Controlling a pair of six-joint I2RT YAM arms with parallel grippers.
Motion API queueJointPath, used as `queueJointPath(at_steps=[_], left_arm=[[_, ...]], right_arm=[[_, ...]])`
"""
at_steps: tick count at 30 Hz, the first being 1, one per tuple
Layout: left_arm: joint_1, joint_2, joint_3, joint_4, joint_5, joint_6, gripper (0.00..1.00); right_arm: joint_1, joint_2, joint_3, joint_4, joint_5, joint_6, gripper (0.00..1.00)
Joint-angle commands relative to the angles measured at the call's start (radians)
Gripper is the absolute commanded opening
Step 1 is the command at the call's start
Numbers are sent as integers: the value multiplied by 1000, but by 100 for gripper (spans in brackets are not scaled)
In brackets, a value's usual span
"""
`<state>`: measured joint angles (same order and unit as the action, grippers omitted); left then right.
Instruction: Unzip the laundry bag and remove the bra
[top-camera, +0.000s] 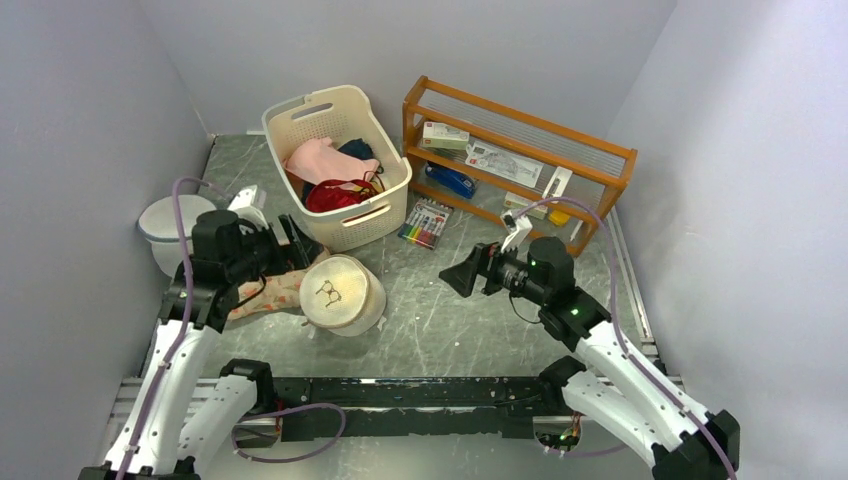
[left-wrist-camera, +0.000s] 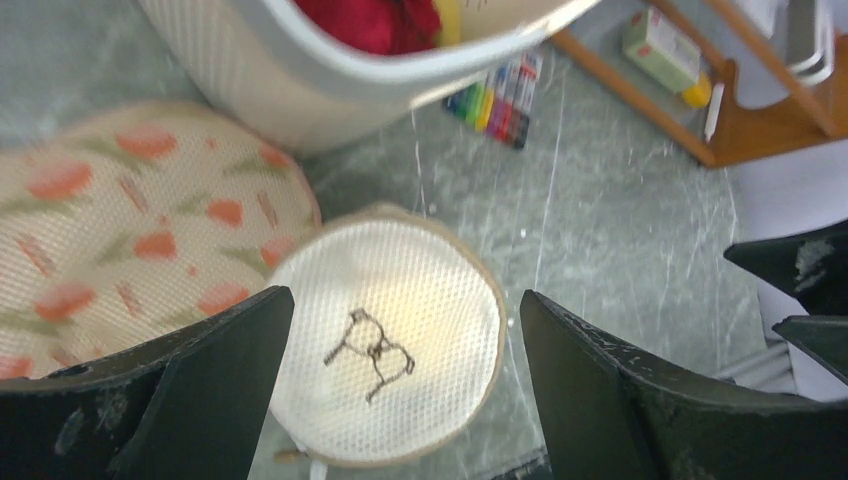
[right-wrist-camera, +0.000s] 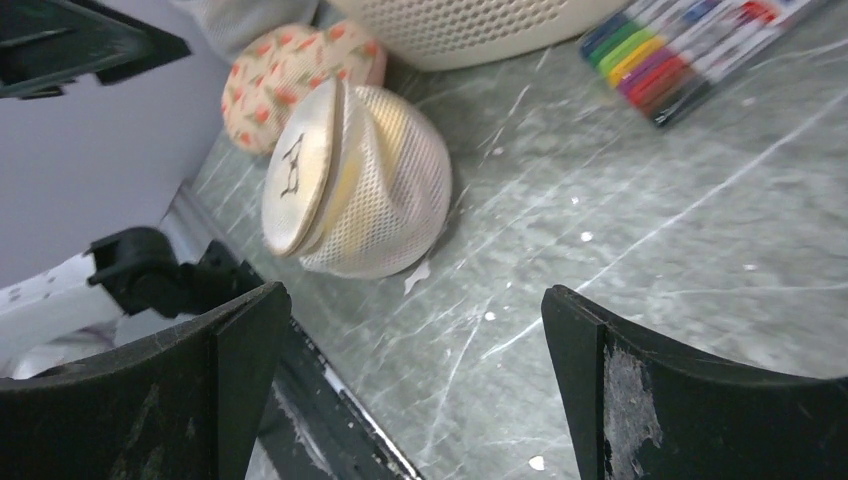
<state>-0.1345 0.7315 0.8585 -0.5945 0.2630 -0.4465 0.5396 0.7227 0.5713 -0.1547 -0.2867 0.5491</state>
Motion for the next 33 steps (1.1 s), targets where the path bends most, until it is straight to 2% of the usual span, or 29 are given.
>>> queueJointPath(at_steps=[1, 4, 10, 15, 18, 21, 24, 27, 30, 33], left_arm=[[10, 7, -89, -53, 120, -103, 96], [10, 8, -139, -64, 112, -144, 96], [10, 30, -161, -73, 67, -186, 96], [9, 96, -160, -84, -10, -227, 96], [6, 105, -155, -95, -75, -249, 96], [6, 111, -163, -86, -90, -263, 96], [0, 139, -158, -117, -106, -300, 96], [-4, 113, -196, -95, -81, -342, 95], [-5, 65, -256, -55, -43, -387, 96], [-7, 38, -293, -25, -2, -401, 95]], right_arm=[[-4, 67, -52, 195, -188, 79, 100], [12, 123, -82, 282, -240, 116, 100], [65, 173, -112, 348, -228, 135, 100], [82, 201, -102, 326, -214, 92, 100], [102, 230, -135, 414, -239, 141, 100], [165, 284, -146, 511, -226, 185, 100], [236, 365, -107, 536, -180, 180, 100], [285, 439, -78, 577, -149, 191, 100], [316, 530, -52, 654, -184, 215, 100], [353, 619, -10, 657, -169, 219, 100]])
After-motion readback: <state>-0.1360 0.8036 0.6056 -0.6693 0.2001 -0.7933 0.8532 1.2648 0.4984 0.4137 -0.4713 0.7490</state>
